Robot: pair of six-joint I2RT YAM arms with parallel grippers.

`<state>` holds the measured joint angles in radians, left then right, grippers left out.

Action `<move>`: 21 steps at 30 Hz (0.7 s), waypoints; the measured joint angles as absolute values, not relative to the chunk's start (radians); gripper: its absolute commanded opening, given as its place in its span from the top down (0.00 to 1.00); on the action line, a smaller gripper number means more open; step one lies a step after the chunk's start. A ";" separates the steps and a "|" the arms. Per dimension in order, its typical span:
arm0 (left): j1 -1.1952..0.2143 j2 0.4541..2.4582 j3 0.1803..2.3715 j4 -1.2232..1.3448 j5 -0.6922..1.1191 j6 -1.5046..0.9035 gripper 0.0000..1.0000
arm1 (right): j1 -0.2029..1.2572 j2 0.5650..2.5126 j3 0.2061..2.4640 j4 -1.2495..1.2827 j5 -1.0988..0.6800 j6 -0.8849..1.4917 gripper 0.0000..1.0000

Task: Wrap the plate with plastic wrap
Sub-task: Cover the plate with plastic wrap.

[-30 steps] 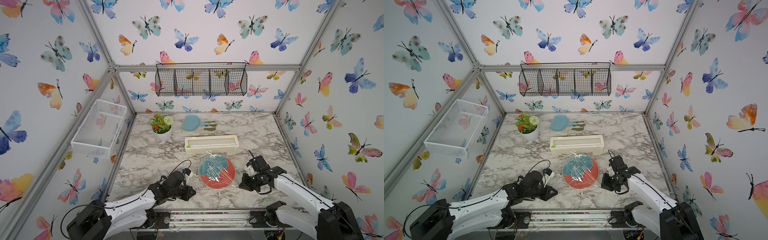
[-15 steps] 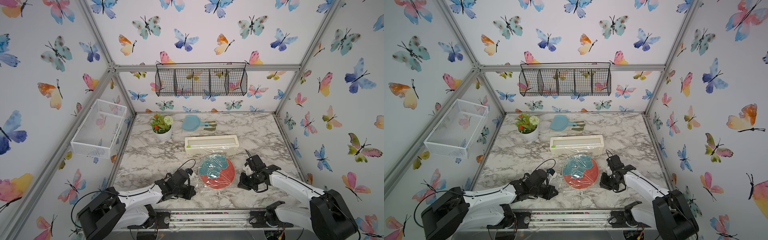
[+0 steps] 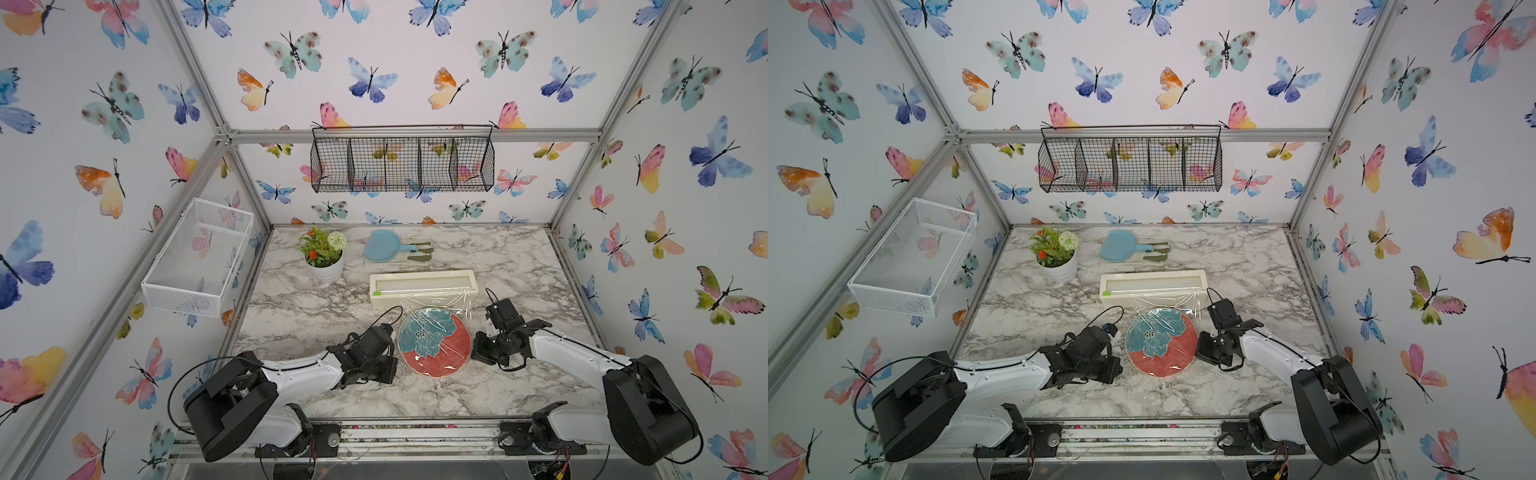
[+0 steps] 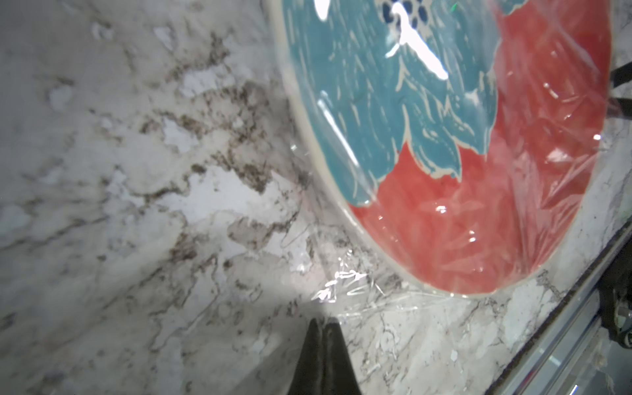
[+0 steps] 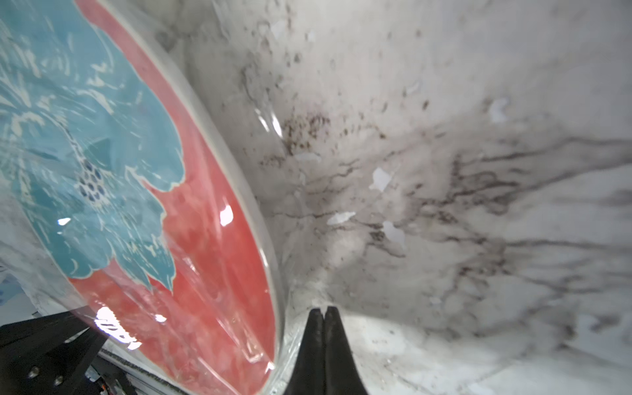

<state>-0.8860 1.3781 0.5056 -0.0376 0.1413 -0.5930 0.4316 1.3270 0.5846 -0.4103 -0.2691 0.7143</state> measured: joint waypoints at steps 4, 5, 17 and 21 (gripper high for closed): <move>-0.873 1.434 0.548 -0.020 0.126 -0.604 1.00 | 0.432 1.325 0.578 -0.330 -0.247 0.749 0.98; -0.865 1.443 0.552 -0.009 0.126 -0.609 1.00 | 0.432 1.321 0.569 -0.298 -0.241 0.759 0.98; -0.824 1.456 0.550 0.043 0.122 -0.668 1.00 | 0.431 1.286 0.488 -0.154 -0.200 0.829 0.41; -0.819 1.454 0.548 0.039 0.118 -0.674 1.00 | 0.431 1.209 0.508 -0.239 -0.132 0.819 0.36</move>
<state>-0.8188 1.4544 0.5476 0.0391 0.1181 -0.6743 0.4309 1.2087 0.5079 -0.2390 -0.1322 0.8188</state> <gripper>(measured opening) 0.047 0.626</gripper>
